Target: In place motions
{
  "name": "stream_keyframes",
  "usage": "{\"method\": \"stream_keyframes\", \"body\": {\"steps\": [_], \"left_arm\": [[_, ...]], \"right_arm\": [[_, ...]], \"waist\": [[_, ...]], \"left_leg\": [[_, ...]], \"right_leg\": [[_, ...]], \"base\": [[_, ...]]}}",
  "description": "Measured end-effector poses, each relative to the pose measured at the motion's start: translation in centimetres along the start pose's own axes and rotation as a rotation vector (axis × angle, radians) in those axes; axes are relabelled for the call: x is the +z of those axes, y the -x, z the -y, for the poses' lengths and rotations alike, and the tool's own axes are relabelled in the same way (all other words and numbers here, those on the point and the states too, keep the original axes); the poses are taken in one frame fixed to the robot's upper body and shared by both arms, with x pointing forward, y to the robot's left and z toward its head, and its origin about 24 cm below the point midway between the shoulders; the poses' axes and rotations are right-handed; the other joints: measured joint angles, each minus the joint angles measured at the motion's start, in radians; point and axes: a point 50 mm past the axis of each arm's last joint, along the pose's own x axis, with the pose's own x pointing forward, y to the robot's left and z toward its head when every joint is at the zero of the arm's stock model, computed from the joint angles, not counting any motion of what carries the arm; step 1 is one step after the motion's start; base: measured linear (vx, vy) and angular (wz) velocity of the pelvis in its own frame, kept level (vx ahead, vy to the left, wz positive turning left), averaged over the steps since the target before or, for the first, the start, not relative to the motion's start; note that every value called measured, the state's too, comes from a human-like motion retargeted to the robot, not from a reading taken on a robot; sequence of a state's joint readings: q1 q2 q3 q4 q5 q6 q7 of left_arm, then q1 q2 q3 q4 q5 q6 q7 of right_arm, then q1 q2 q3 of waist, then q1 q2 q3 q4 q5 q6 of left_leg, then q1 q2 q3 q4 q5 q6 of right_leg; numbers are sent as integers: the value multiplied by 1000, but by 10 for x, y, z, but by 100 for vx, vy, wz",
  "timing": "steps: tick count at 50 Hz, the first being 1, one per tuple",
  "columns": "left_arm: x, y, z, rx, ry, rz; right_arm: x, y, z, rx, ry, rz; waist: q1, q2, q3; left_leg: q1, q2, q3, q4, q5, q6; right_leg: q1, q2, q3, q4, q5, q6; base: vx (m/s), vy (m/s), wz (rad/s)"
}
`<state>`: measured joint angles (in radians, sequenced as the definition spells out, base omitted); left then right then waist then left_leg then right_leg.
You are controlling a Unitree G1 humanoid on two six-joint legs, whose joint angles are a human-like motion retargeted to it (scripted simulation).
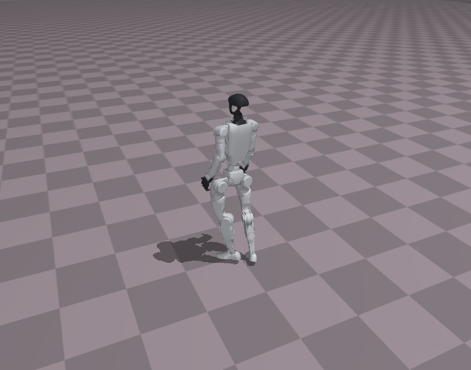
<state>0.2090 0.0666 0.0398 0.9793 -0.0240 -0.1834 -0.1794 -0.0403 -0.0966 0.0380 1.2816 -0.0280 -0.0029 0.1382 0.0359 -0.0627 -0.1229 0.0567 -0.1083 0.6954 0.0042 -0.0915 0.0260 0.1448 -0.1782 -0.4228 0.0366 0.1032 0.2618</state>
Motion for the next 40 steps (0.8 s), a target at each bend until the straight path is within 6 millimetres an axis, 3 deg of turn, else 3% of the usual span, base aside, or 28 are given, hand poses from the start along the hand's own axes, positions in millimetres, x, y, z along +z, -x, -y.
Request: {"method": "stream_keyframes", "body": {"steps": [3,7,9,11,15,20,23,27,28,30,31,33,36,40], "left_arm": [[-37,12,-17,72,-87,-213],[-63,22,-32,137,-110,-427],[-73,27,-32,95,-99,-534],[-87,37,-30,24,-92,-659],[-112,58,-30,-44,-112,-814],[-106,50,-28,44,-130,-728],[-107,48,-18,56,-111,-710],[-111,48,-5,-6,-96,-722],[-110,47,-3,-20,-101,-722],[-106,43,1,-23,-82,-705],[-104,41,1,-19,-90,-694],[-101,39,1,-6,-80,-676],[-106,43,0,9,-50,-684],[-119,55,-4,9,-70,-749]], "right_arm": [[59,-1,-11,81,206,174],[133,10,-36,197,342,406],[151,15,-42,217,361,457],[152,14,-44,209,362,454],[119,5,-32,144,320,347],[60,-2,-9,93,262,159],[-2,0,5,78,174,-73],[-89,26,20,47,40,-428],[-106,34,21,29,12,-499],[-133,48,26,-30,1,-613],[-144,54,25,-61,-28,-646],[-162,63,24,-95,-42,-691],[-175,71,27,-73,46,-719],[-178,76,40,-39,191,-739]], "waist": [[46,-23,9],[-13,-31,105],[-46,-30,130],[-64,-29,131],[-41,-27,86],[-34,-26,139],[-41,-19,136],[-54,1,115],[-71,10,116],[84,16,113],[25,14,122],[-90,16,133],[-80,9,127],[-73,27,103]], "left_leg": [[-8,-16,-9,-3,10,7],[10,-16,-30,-12,34,29],[8,-6,-39,-10,47,33],[-3,4,-48,-4,60,35],[-48,22,-66,6,85,41],[-70,22,-83,-10,125,49],[-98,23,-88,-20,153,44],[-143,32,-116,7,122,30],[-139,25,-132,14,92,31],[-119,79,57,43,52,-1],[-114,67,4,71,64,-5],[-110,60,-121,126,106,-21],[-94,88,-152,166,140,-80],[-2,54,-50,24,61,-33]], "right_leg": [[-34,-19,28,7,-28,-13],[-26,-13,48,14,-47,-31],[-16,-12,32,5,-53,-33],[-14,-6,26,-6,-58,-41],[-42,7,31,-18,-69,-54],[-51,7,25,-23,-86,-64],[-65,7,15,-27,-101,-67],[-87,14,-32,-34,-114,-76],[-86,18,-62,-35,-119,-77],[-118,39,89,4,-168,-74],[-123,33,12,-4,-146,-91],[-110,20,-119,-25,-115,-104],[-113,11,-93,-24,-103,-101],[-117,48,-35,-23,-96,-112]], "base": [[-16,-10,-21],[-38,-19,38],[-39,-14,54],[-17,-13,37],[2,-12,21],[-30,-9,38],[-22,-7,64],[-15,-1,84],[-18,2,-7],[-18,3,-166],[-13,0,78],[-8,-2,277],[2,-2,-36],[9,3,-91]]}}
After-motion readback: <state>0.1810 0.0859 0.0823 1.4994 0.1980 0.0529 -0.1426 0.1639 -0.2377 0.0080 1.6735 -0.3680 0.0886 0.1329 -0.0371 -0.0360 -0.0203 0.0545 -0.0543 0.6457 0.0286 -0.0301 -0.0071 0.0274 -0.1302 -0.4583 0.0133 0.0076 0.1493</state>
